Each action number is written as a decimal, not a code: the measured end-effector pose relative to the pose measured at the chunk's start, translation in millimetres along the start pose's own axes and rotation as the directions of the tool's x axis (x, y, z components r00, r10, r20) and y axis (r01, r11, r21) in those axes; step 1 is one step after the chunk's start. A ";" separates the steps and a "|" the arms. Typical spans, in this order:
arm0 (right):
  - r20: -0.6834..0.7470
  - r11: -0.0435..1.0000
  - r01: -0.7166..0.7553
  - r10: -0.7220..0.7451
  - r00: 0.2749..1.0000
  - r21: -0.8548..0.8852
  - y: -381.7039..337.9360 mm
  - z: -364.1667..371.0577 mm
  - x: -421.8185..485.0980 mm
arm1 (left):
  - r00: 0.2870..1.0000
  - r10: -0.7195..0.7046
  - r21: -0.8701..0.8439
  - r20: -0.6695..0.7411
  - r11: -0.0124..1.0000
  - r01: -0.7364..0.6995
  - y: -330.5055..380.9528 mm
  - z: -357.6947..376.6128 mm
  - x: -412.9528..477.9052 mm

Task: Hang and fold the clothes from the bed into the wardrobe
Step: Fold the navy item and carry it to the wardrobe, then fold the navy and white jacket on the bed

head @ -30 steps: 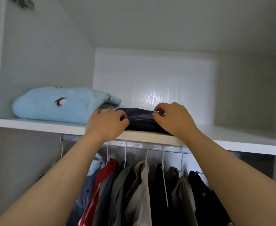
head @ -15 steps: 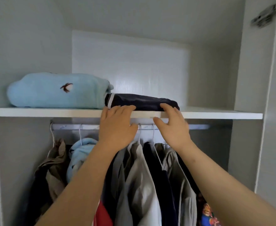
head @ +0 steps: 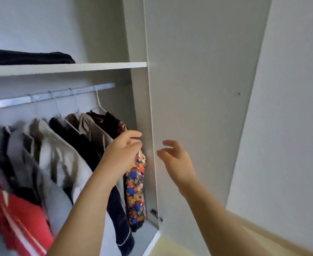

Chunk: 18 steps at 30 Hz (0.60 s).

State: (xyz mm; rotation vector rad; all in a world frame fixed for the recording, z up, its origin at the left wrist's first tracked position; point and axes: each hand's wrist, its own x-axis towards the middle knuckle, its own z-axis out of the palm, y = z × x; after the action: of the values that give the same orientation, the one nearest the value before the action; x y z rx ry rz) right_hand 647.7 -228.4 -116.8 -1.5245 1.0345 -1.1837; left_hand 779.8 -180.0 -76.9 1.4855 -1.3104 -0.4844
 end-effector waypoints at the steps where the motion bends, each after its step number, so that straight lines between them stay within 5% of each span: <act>1: -0.050 0.999 -0.036 0.036 0.998 0.003 9.6 -22.5 -14.3 | 0.998 -0.021 -0.013 0.063 1.000 0.022 -0.5 22.2 -10.1; 6: -0.252 0.980 -0.193 0.196 0.948 0.039 49.2 -139.3 -99.3 | 0.937 -0.093 -0.047 0.338 0.992 0.115 14.1 147.2 -80.8; 11: -0.471 0.945 -0.322 0.312 0.825 0.063 81.0 -267.8 -203.9 | 0.798 -0.105 -0.058 0.593 0.983 0.173 60.6 274.7 -181.6; 18: -0.740 0.859 -0.483 0.435 0.512 0.171 121.9 -425.6 -368.0 | 0.508 -0.083 -0.095 0.857 0.944 0.315 134.0 429.1 -329.8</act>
State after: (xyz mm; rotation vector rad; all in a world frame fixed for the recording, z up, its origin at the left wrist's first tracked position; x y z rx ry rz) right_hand 152.9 27.6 -261.9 -0.6259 1.9161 -1.4184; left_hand 258.2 -50.0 -224.9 1.1962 -1.7189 -1.6434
